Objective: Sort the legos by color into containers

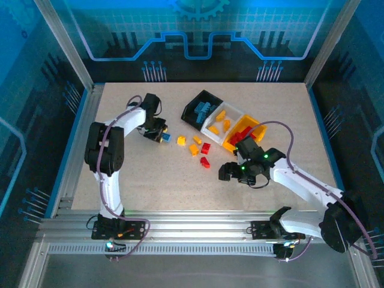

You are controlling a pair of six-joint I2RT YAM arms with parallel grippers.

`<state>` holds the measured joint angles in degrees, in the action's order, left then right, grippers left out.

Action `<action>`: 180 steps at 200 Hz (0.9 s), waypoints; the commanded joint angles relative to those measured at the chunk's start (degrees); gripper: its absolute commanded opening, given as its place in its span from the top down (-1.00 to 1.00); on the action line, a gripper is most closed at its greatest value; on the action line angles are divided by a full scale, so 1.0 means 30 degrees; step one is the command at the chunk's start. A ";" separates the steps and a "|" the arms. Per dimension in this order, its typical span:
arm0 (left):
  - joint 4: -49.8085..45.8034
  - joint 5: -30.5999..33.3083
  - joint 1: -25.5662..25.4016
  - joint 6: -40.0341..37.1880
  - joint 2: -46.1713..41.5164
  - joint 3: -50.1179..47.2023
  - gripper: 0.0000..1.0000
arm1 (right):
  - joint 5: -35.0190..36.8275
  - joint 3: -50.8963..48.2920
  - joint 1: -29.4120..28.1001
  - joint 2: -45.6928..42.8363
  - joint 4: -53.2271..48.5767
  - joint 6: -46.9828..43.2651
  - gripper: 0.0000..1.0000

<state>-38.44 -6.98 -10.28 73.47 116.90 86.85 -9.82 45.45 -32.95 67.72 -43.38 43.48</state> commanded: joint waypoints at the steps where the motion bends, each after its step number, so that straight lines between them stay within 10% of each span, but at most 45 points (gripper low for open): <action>1: 0.2988 -0.1612 0.0019 -0.1910 0.0064 0.1744 0.29 | -0.0005 0.0702 -0.0216 0.0363 0.0016 -0.0376 -0.63; 80: 1.2536 -0.7158 -0.1851 0.1157 0.6045 0.9372 0.14 | 0.0021 0.0463 0.0396 -0.0216 -0.0504 -0.0667 -0.64; 180: 1.0010 -0.6402 -0.2512 0.1206 0.9032 1.3209 -0.11 | -0.0382 -0.0593 0.2071 -0.2020 -0.1265 -0.0943 -0.64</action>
<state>-6.13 -25.98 -18.09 78.06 144.33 124.44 -9.93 44.10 -28.03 62.08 -45.78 41.87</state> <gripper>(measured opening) 0.539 0.820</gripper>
